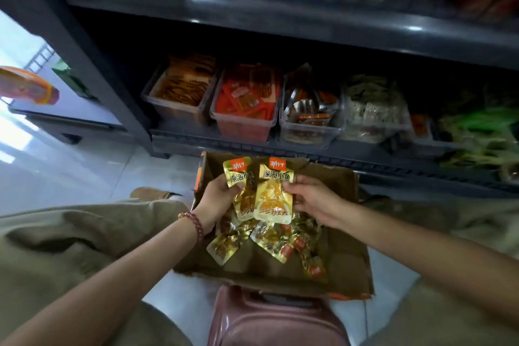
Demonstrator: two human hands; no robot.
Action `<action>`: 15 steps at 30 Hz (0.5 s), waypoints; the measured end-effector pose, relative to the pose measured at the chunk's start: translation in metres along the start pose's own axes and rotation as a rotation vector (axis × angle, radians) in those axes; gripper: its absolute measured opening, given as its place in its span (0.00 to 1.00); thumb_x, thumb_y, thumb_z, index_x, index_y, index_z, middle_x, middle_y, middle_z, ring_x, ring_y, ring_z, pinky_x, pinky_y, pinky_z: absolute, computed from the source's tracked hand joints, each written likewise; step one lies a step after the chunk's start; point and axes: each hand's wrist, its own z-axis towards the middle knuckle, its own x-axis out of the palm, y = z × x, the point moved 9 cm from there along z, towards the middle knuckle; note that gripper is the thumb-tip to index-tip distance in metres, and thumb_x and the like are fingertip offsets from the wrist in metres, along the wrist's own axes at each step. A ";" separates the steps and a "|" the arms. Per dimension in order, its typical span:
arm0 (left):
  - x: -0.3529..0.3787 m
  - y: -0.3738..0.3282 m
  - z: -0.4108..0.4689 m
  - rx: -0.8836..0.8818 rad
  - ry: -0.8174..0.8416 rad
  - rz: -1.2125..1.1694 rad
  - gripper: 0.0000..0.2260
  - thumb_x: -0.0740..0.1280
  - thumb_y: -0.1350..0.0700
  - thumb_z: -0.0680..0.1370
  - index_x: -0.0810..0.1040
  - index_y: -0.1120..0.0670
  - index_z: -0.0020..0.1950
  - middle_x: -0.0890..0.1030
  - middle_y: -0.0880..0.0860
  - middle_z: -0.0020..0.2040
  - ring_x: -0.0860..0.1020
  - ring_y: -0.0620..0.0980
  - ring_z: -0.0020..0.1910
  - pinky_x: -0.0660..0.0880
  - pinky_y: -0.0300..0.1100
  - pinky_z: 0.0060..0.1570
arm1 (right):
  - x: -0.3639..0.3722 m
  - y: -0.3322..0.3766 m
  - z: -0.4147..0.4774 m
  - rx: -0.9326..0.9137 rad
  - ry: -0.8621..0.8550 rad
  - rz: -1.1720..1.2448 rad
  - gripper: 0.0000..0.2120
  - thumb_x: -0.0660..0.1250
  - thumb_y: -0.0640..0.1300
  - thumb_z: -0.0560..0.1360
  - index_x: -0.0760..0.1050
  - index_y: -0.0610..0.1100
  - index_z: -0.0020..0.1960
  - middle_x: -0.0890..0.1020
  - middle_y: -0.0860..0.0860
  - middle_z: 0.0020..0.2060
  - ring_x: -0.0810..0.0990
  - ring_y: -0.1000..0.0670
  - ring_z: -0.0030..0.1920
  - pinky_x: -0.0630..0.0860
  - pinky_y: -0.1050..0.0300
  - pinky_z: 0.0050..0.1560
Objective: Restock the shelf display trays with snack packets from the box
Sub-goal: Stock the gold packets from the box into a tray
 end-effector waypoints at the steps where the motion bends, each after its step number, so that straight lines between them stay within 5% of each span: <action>1: 0.007 -0.013 -0.002 0.033 0.025 -0.016 0.04 0.62 0.58 0.81 0.76 0.50 0.50 0.83 0.51 0.51 0.80 0.47 0.48 0.76 0.40 0.45 | 0.001 0.019 -0.011 -0.062 0.002 -0.086 0.06 0.66 0.41 0.77 0.76 0.41 0.52 0.83 0.46 0.49 0.81 0.48 0.51 0.77 0.53 0.56; 4: 0.035 -0.064 -0.015 0.168 0.136 -0.054 0.09 0.61 0.56 0.81 0.78 0.51 0.59 0.82 0.50 0.57 0.80 0.49 0.56 0.75 0.48 0.58 | -0.007 0.070 -0.037 -0.233 -0.068 -0.251 0.03 0.68 0.40 0.76 0.75 0.41 0.46 0.82 0.47 0.42 0.81 0.57 0.38 0.75 0.68 0.38; 6: 0.047 -0.095 -0.023 0.231 0.168 -0.107 0.11 0.58 0.56 0.83 0.77 0.51 0.61 0.82 0.50 0.57 0.79 0.50 0.57 0.74 0.49 0.59 | -0.016 0.100 -0.051 -0.318 -0.113 -0.277 0.04 0.68 0.40 0.76 0.74 0.44 0.43 0.79 0.48 0.36 0.75 0.59 0.29 0.70 0.68 0.30; 11: 0.060 -0.165 -0.055 0.431 0.199 -0.157 0.19 0.50 0.44 0.80 0.74 0.49 0.61 0.82 0.46 0.53 0.80 0.39 0.52 0.75 0.31 0.46 | -0.027 0.156 -0.078 -0.494 -0.152 -0.201 0.07 0.68 0.41 0.75 0.71 0.40 0.47 0.71 0.50 0.30 0.68 0.57 0.25 0.64 0.65 0.24; 15: 0.072 -0.199 -0.068 0.474 0.250 -0.325 0.27 0.52 0.37 0.73 0.73 0.53 0.62 0.82 0.53 0.53 0.83 0.44 0.47 0.78 0.34 0.40 | -0.026 0.181 -0.090 -0.594 -0.127 -0.162 0.05 0.67 0.42 0.76 0.72 0.41 0.47 0.72 0.52 0.27 0.68 0.57 0.24 0.65 0.64 0.24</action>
